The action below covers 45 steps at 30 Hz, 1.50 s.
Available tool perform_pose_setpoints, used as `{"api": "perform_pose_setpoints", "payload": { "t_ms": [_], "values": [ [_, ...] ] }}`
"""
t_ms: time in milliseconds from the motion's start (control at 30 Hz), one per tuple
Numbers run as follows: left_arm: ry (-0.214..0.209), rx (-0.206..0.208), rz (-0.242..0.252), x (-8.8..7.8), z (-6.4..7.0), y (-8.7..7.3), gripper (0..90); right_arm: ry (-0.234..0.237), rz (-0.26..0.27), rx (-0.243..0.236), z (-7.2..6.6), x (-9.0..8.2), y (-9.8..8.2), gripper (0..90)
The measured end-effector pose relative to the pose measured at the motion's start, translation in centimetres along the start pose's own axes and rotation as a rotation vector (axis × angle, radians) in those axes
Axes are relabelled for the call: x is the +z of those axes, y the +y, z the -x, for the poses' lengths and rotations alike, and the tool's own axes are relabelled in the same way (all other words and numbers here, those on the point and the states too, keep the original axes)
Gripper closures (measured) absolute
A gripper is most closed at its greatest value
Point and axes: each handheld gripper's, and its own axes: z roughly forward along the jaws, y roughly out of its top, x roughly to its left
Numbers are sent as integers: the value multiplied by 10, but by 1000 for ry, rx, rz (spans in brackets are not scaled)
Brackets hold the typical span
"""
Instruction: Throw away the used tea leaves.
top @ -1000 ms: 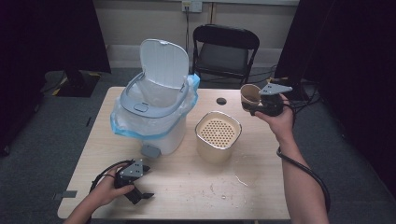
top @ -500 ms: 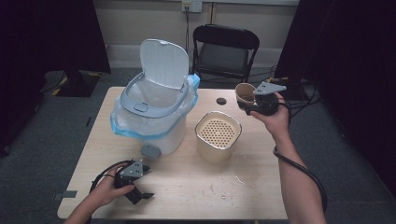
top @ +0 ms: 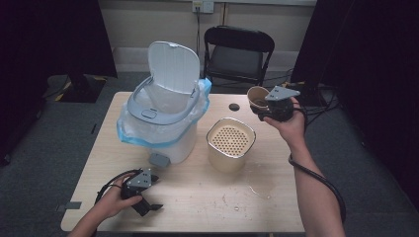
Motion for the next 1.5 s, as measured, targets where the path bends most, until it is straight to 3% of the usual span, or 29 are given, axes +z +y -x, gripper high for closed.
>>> {"api": "perform_pose_setpoints", "payload": {
  "t_ms": [533, 867, 1167, 1333, 1500],
  "values": [
    [-3, 0, 4, 0, 0, 0, 0, -81, 48, -115, -3, -9, 2, 400],
    [-2, -4, 5, 0, 0, 0, 0, -112, 28, -208, -10, -11, 7, 403],
    [-2, 1, 0, 0, 0, 0, 0, -149, 0, -320, -19, -14, 12, 403],
    [-3, 0, 4, 0, 0, 0, 0, -171, -29, -409, -24, -16, 16, 403],
    [1, 1, -1, 0, 0, 0, 0, -183, -50, -461, -30, -17, 20, 403]
  ]
}}
